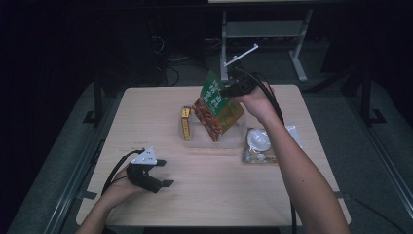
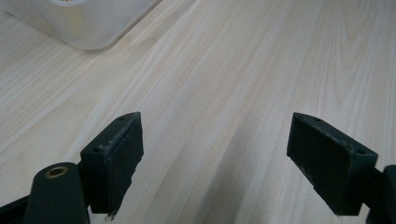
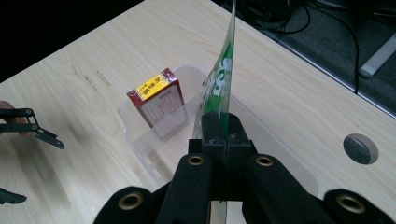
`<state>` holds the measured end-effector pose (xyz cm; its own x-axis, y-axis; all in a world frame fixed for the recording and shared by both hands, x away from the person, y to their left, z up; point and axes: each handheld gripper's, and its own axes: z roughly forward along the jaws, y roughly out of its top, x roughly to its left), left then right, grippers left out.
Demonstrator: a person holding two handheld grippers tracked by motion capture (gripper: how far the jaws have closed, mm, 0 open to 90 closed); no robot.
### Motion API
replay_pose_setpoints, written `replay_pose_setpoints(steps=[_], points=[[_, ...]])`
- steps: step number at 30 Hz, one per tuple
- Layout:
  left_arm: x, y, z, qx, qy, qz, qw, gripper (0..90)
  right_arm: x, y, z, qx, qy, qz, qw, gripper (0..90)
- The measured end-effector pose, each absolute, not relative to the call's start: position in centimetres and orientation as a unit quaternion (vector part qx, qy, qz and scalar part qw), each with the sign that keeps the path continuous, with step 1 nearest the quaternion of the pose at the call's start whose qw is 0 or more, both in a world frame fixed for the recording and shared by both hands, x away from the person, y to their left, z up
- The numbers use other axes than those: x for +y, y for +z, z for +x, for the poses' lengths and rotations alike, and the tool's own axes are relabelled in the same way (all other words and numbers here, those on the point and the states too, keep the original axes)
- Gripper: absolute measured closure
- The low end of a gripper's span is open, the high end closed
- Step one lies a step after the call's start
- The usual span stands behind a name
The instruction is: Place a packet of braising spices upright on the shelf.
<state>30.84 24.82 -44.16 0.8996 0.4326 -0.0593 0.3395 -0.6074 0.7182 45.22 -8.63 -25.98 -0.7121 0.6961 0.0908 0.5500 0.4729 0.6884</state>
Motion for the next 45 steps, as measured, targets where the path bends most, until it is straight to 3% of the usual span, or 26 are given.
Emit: replay_pose_setpoints(steps=[17, 29, 45], points=[[24.7, -44.2, 30.9, 0.211, 0.054, 0.900, 0.379, 18.1, -8.1, -25.7, 45.2, 0.854, 0.346, 0.374, 0.109, 90.0], [24.6, -44.3, 30.8, 0.213, 0.052, 0.897, 0.383, 18.2, -6.9, -26.4, 46.0, 0.855, 0.344, 0.377, 0.090, 89.3], [24.4, -44.4, 30.7, 0.206, 0.054, 0.902, 0.375, 18.1, -9.6, -27.9, 43.6, 0.845, 0.377, 0.372, 0.080, 77.1]])
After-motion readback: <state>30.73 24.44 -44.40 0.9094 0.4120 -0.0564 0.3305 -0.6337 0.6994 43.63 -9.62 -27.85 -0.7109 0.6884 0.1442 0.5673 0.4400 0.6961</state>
